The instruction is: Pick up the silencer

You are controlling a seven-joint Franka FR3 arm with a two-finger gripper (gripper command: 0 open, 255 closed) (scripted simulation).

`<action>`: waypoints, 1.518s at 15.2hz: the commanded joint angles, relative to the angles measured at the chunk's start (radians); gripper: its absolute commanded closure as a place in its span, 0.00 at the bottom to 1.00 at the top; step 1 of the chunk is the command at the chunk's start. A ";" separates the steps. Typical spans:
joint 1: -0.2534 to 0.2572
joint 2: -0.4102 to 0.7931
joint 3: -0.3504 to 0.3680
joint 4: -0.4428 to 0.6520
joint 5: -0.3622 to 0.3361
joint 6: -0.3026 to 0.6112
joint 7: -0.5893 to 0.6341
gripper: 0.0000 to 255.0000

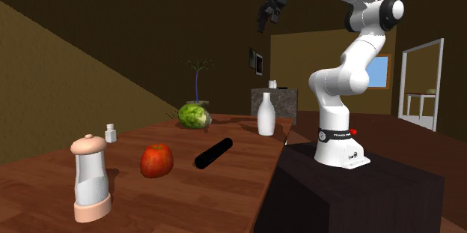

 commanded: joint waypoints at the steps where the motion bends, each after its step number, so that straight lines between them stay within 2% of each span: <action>1: 0.000 0.000 0.000 0.000 0.000 0.000 0.000 0.00; 12: 0.026 0.106 -0.153 -0.236 -0.072 0.253 -0.318 0.00; 23: 0.051 0.402 -0.316 -0.310 -0.121 0.541 -0.647 0.00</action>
